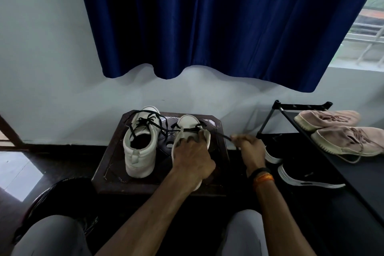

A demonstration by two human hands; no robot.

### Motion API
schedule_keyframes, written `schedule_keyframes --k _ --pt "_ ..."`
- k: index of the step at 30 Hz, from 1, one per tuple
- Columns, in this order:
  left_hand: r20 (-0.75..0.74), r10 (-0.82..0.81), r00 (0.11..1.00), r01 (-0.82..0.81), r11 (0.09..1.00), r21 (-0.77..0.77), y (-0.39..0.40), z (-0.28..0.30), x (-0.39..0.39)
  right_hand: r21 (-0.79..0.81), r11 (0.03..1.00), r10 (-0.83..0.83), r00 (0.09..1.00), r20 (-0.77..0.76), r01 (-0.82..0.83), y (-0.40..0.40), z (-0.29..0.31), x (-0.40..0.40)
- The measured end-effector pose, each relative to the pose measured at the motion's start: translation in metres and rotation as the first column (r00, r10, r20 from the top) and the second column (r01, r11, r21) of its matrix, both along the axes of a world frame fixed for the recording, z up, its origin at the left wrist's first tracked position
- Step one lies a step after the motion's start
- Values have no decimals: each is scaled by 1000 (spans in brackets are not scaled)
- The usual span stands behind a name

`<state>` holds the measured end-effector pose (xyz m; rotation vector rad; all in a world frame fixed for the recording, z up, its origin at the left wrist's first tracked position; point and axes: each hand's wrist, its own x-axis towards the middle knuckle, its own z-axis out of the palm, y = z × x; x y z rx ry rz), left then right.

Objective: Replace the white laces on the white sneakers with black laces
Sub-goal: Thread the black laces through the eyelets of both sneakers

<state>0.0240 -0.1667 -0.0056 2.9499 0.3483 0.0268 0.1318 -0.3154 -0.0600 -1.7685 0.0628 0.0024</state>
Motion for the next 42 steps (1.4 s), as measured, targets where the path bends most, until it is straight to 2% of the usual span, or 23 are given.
schedule_keyframes --k 2,5,8,11,15,19,21,22,26,29,31,34,37,39,42 --pt "30 -28 999 28 1000 -8 4 0 0 -56 984 175 982 76 -171 11 8 -2" --pt "67 -69 995 69 998 9 4 0 -5 -128 909 411 903 123 -397 32 22 -2" --pt "87 -98 991 93 994 56 3 -2 -9 -373 830 499 851 166 -414 42 24 2" --pt "135 -124 983 114 991 76 3 -4 -13 -404 826 488 857 162 -394 44 23 3" --pt "147 -70 987 77 996 -41 5 -5 -11 -388 860 410 902 138 -332 45 24 -1" --pt "167 -28 986 46 993 -105 4 -4 -11 -183 973 154 985 80 -137 34 14 -3" --pt "162 -29 986 46 994 -102 5 -4 -10 -150 989 3 998 60 6 25 10 -3" --pt "160 -30 987 46 994 -97 4 -4 -10 -173 984 -22 998 55 31 20 8 -3" --pt "146 -24 989 37 996 -87 2 -3 -11 -314 930 211 977 30 -191 16 12 3" --pt "143 -26 989 36 997 -69 0 -2 -11 -318 868 420 905 61 -381 26 25 7" --pt "133 -28 991 37 997 -63 0 -1 -10 -393 806 510 856 84 -442 38 31 6" --pt "120 -18 993 26 998 -61 -1 0 -10 -432 813 486 863 135 -390 46 32 0" --pt "113 -3 994 8 999 -44 -5 0 -10 -383 890 336 924 185 -247 37 26 -5" --pt "115 -6 993 9 1000 -24 -8 0 -11 -350 923 225 962 156 -159 26 20 -6" --pt "130 1 991 1 1000 -12 -8 0 -11 -362 904 265 963 56 -228 19 19 -9"
